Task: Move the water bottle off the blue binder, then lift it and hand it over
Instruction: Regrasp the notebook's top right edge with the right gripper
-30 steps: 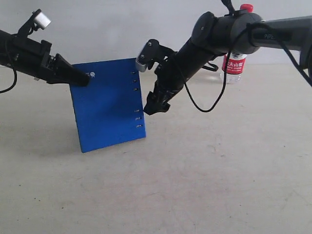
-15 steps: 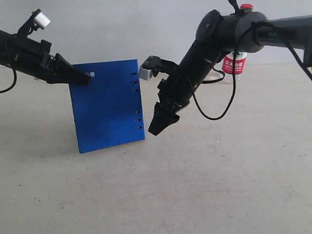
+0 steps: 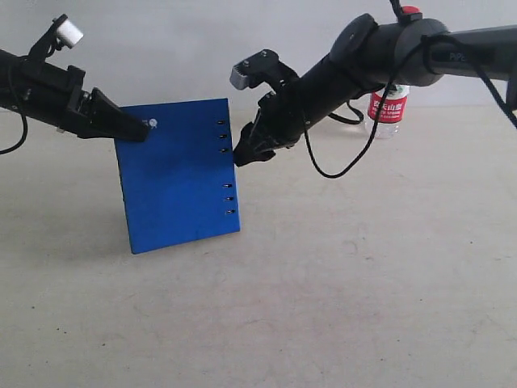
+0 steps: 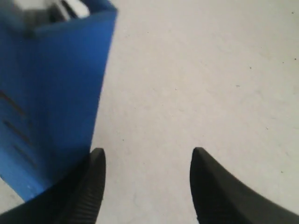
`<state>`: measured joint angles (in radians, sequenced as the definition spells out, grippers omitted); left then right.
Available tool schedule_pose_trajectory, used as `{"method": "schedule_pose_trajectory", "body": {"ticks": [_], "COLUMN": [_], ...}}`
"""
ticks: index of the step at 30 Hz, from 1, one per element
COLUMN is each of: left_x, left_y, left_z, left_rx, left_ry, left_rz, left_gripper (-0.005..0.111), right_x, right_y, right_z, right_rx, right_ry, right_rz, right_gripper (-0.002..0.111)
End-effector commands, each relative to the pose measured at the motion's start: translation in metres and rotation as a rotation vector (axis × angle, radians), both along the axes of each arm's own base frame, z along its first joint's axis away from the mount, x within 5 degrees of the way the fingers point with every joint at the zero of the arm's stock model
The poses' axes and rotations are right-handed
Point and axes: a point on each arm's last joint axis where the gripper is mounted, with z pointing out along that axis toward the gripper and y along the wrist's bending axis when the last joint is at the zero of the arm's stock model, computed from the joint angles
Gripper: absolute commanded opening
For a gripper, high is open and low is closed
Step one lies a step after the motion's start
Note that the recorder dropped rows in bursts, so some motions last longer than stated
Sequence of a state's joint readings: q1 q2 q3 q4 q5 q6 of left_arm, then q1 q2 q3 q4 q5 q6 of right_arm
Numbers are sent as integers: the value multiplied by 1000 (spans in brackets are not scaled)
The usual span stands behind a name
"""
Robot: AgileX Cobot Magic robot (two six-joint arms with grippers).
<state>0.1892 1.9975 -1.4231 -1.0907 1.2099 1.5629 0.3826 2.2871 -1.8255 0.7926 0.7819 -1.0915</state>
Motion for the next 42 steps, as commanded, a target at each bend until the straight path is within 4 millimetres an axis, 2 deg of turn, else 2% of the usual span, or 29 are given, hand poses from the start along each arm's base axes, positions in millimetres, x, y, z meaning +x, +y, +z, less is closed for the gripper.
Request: {"method": "schedule_pose_trajectory", "body": {"ticks": [1,3,4,7,8,13,24,28,33,40,42], "left_x": [-2,-2,-2,-2,-2,-2,-2,-2,-1,0,2], "left_y": [-3,-3,-3,-3,-3,-3,-3,-3,-3,-4,-3], "left_z": [6,6,6,6,6,6,6,5,3,4,4], "left_rx": [-17,-17,-17,-18,-18,-13,-13,-13,-14,-38,-36], "left_ry": [-15,-15,-15,-15,-15,-15,-14,-13,-8,3,4], "left_rz": [-9,-9,-9,-9,-9,-12,-12,-12,-12,7,37], "left_gripper": [5,5,5,5,5,5,5,5,5,5,5], "right_x": [-2,-8,-11,-30,-37,-49,-38,-34,-34,-46,-50], "right_y": [1,1,-1,-6,-5,18,25,32,43,50,50], "right_z": [6,4,2,-6,-7,-5,-2,3,16,28,29], "right_rx": [57,47,21,-111,-157,-153,-90,-8,179,344,352], "right_ry": [40,128,148,303,320,280,139,51,4,75,97], "right_rz": [-18,-16,11,129,192,288,249,285,307,399,428], "right_gripper": [48,48,52,76,77,77,77,77,77,76,69]}}
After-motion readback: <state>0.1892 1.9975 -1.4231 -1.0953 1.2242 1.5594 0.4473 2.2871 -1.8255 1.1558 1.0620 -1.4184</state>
